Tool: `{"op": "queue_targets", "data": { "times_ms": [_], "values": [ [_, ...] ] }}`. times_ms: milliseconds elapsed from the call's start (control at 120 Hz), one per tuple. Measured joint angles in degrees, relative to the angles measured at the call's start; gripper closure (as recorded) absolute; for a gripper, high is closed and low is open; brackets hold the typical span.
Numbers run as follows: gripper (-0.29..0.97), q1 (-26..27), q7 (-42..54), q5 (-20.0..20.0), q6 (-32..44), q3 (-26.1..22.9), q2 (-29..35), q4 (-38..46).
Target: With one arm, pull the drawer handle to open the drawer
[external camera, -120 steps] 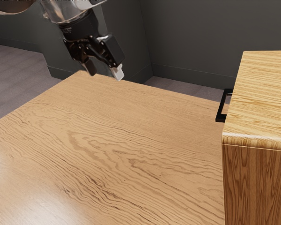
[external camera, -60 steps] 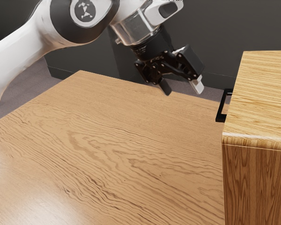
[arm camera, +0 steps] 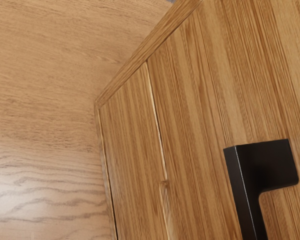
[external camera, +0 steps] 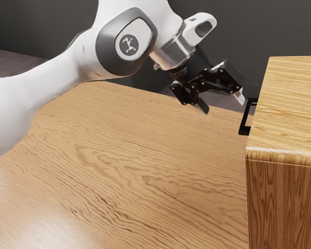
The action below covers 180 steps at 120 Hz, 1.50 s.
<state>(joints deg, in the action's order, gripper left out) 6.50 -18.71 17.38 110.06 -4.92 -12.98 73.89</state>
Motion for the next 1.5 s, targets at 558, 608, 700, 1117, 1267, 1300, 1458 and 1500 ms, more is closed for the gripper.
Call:
{"op": "queue_targets", "data": {
  "times_ms": [558, 608, 700, 1117, 1267, 1300, 1458, 1500],
  "values": [
    [0.00, 0.5, -2.9, -0.5, 3.3, -1.9, 5.0, 10.1],
    [0.00, 0.6, -3.1, -0.6, 3.4, -1.8, 6.5, 11.6],
    [0.00, 0.1, -3.3, -0.8, 3.6, -1.5, 8.6, 13.7],
    [0.00, 1.0, -4.1, -5.1, 3.9, 2.8, 14.2, 19.2],
    [0.00, 1.5, -4.3, -5.7, 4.0, 4.6, 16.5, 21.4],
    [0.00, 1.5, -4.3, -5.8, 4.0, 5.0, 16.7, 21.7],
    [0.00, 0.7, -4.4, -6.2, 4.4, 7.5, 18.4, 23.8],
    [0.00, 0.1, -4.4, -6.3, 4.5, 7.7, 18.9, 24.1]
  ]
}}
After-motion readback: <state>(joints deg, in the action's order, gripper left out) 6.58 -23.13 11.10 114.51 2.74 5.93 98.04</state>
